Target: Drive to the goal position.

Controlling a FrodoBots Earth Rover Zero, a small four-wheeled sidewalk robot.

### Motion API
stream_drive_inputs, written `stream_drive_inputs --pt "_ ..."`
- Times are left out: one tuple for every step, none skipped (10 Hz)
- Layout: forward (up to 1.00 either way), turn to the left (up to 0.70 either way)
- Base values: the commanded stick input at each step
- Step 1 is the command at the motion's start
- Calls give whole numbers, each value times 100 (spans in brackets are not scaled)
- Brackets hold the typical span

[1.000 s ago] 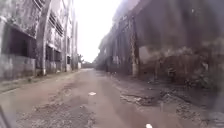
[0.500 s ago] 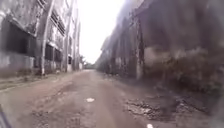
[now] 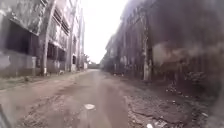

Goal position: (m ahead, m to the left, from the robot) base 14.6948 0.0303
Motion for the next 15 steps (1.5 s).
stream_drive_inputs --pt "70 0" --pt "70 0" --pt "70 0" --pt "70 0" --pt "70 0" --pt "70 0" --pt "70 0" --pt "70 0" --pt "70 0" --pt "70 0" --pt "70 0" --pt "70 0" --pt "70 0" --pt "70 0" --pt "70 0"
